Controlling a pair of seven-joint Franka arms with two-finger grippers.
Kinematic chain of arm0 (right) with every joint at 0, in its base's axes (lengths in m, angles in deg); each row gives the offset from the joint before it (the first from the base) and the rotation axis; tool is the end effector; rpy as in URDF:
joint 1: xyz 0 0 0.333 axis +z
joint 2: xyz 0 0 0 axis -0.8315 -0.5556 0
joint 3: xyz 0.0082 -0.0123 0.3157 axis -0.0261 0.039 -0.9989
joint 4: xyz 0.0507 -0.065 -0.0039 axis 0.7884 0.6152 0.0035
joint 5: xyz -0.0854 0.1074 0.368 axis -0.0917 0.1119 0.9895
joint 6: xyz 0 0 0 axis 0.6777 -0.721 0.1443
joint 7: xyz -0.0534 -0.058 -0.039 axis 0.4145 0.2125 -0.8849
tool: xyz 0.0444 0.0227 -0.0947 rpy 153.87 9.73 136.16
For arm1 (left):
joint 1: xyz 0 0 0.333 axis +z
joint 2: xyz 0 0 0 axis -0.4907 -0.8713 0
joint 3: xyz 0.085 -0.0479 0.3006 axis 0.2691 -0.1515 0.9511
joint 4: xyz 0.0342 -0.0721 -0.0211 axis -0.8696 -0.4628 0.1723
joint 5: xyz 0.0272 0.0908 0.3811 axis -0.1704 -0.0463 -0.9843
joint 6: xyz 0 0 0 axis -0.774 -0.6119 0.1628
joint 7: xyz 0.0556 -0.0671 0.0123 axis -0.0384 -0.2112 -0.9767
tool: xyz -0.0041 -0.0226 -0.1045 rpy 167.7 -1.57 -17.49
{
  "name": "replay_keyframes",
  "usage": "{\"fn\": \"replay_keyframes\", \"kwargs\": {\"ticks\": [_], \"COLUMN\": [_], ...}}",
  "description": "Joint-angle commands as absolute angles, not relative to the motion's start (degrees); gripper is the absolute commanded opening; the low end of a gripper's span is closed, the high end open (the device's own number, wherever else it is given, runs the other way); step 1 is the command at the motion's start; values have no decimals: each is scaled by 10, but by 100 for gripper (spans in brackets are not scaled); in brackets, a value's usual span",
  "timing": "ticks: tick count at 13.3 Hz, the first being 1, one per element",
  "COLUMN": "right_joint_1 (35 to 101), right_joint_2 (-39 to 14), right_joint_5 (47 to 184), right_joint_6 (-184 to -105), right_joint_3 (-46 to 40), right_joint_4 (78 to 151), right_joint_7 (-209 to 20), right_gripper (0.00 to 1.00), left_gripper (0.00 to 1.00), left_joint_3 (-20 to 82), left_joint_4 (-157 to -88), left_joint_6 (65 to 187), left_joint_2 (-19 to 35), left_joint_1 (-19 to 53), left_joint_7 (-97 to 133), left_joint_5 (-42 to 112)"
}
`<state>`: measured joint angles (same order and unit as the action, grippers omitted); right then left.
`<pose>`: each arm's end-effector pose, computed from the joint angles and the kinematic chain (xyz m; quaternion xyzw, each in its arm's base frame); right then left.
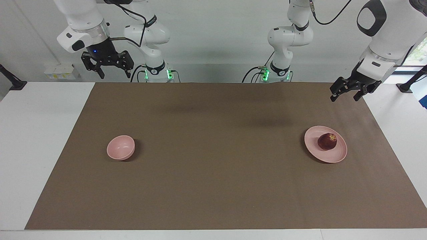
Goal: Move apple from plate to bowl
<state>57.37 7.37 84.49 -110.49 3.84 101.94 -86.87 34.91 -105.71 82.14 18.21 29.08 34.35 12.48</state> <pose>0.5164 0.0131 0.6507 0.9996 0.0138 -0.0254 0.0030 0.5597 0.0028 0.6096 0.9997 -0.0015 0.0144 0.0199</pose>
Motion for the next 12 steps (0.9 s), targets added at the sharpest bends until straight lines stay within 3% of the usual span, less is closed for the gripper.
{"fn": "replay_keyframes", "kwargs": {"ticks": [1,12], "right_joint_1": [566,564], "right_joint_2": [89,90], "right_joint_5": [854,856], "right_joint_6": [-1115,-1117], "right_joint_3": [35,36], "right_joint_4": [1039,1044], "right_joint_7": [-860,-861], "right_gripper": [100,100], "left_gripper": [100,100], "left_joint_3": [351,350], "left_joint_4": [-1052,-1073], "left_joint_6": [801,806], "left_joint_2": [201,204], "left_joint_1": [285,269], "left_joint_7": [369,367], "left_joint_5": [127,128]}}
